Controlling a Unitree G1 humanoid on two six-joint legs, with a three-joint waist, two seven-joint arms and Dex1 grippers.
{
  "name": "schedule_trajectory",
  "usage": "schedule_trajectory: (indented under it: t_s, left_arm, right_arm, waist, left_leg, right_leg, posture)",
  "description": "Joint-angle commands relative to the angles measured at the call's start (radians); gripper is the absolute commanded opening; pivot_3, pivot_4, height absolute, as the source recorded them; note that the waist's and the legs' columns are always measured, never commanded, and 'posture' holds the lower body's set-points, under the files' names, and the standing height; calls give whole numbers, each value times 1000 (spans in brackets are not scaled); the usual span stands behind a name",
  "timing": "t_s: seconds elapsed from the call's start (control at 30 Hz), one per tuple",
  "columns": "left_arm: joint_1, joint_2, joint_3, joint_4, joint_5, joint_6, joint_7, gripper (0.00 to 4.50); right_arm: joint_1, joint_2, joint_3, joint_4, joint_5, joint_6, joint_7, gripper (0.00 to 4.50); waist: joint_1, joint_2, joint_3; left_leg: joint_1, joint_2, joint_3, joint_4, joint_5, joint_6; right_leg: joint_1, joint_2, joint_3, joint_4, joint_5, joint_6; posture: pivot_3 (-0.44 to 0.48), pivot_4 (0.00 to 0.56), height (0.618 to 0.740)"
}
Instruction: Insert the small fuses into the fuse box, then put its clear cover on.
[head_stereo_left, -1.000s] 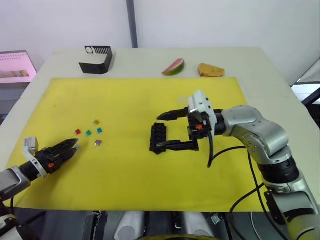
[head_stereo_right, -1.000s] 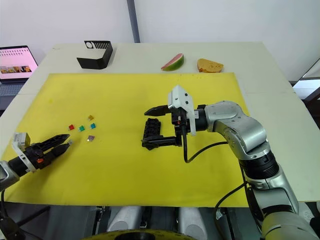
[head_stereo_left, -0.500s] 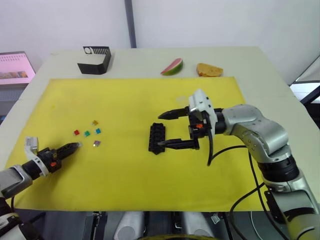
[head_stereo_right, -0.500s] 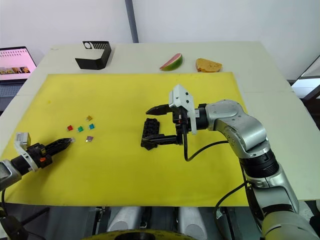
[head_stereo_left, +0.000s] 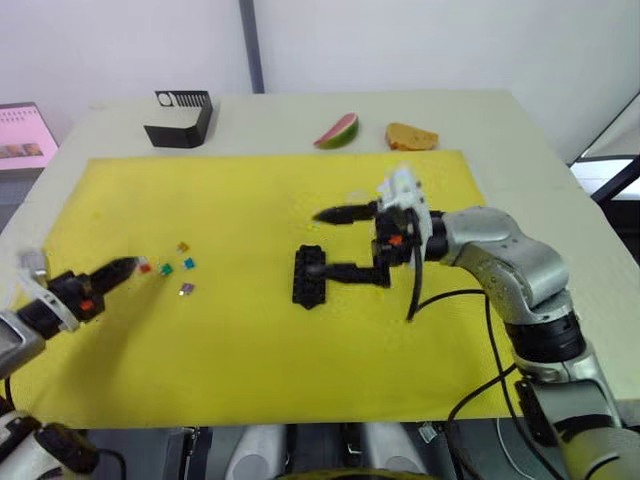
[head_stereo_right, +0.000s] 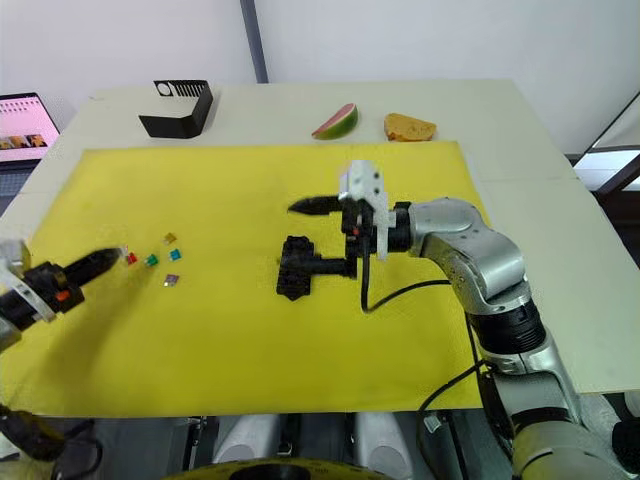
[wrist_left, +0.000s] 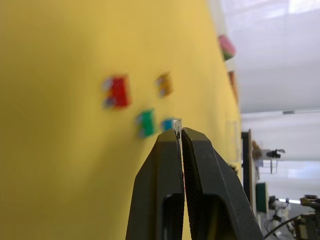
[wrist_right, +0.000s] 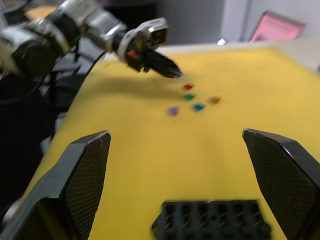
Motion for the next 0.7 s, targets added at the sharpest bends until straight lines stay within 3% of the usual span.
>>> schedule_trajectory:
  t_s: [0.03,0.23,0.43,0.7]
  left_arm:
    - [-44,-9,33,-75,-188,10,71,116]
    - [-179,-118,-199,-186,-434,-65,242,116]
    - [-244,-135,-450,-195,-728,-245,347,116]
    - [-327,-170,-666,-198,-823,-398,321,116]
  right_arm:
    - [-21,29,-113,-44,103,67,-99,4500]
    - [-64,157,-239,-12,237,190,-371,4500]
    - [-123,256,-337,12,358,222,-552,4500]
    - [-94,295,-349,-56,530,296,-705,4500]
  waist:
    - [1,0,0]
    - [1,-1,0]
    - [-20,-1,0]
    - [-28,-1,0]
  left_leg:
    - [0,0,0,0,0,0]
    - [0,0,0,0,0,0]
    - [0,0,0,-1,2,-3]
    - [0,0,0,-1,3,-4]
  right_leg:
    - [0,0,0,0,0,0]
    - [0,0,0,1,0,0]
    - [-2,1,0,2,1,0]
    - [-2,2,0,3,1,0]
  posture:
    - [0,150,740]
    - [0,150,740]
    - [0,150,740]
    - [0,150,740]
